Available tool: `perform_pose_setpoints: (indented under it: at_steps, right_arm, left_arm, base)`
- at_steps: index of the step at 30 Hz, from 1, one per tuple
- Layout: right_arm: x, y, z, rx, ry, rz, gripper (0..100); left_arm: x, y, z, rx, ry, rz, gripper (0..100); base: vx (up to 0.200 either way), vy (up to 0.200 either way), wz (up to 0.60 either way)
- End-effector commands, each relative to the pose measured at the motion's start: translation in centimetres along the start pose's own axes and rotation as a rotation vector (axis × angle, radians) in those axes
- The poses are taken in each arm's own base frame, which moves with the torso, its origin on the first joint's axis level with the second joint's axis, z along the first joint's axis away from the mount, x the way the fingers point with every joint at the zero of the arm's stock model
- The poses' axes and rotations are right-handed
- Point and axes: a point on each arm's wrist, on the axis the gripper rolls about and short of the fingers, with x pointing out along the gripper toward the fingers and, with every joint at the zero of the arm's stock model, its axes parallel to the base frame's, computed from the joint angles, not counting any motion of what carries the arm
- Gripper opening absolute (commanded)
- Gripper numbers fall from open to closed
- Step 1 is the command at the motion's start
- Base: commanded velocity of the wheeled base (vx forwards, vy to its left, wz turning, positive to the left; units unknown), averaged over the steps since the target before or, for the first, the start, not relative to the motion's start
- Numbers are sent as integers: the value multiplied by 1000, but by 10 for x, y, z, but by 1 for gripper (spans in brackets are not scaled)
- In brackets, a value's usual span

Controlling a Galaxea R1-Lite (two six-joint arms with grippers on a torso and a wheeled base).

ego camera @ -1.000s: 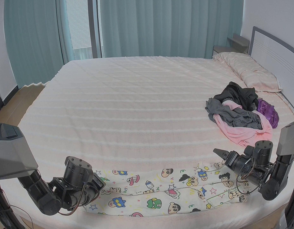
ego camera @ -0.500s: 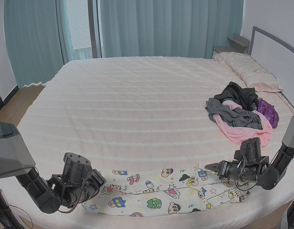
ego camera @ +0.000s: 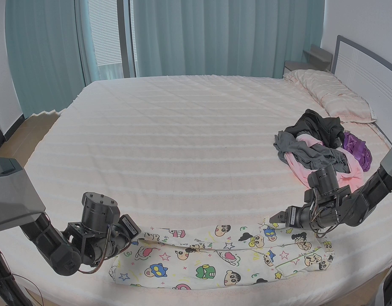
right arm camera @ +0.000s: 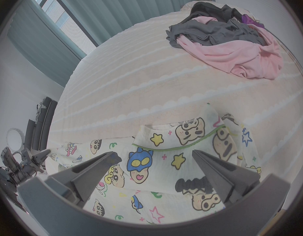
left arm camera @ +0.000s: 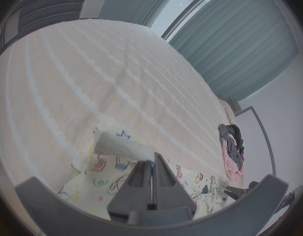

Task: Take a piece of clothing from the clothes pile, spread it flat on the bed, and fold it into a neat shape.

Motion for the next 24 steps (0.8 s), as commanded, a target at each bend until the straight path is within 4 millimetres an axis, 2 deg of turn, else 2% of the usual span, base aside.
perform_pose_setpoints:
  at_steps: [1, 9, 15, 24]
  right_arm:
    - [14, -1, 0, 1, 28, -15, 100]
    - [27, -5, -7, 3, 75, -40, 100]
    - [39, -7, -11, 13, 103, -53, 100]
    - [41, -6, -10, 18, 101, -50, 100]
  left_arm:
    - [7, -9, 15, 39, -48, -27, 0]
    - [13, -33, 29, 167, -103, -102, 0]
    - [24, -37, 29, 250, -109, -100, 0]
    - [29, -48, 39, 279, -160, -147, 0]
  base:
    - [0, 0, 0]
    - [0, 0, 0]
    - [0, 0, 0]
    - [0, 0, 0]
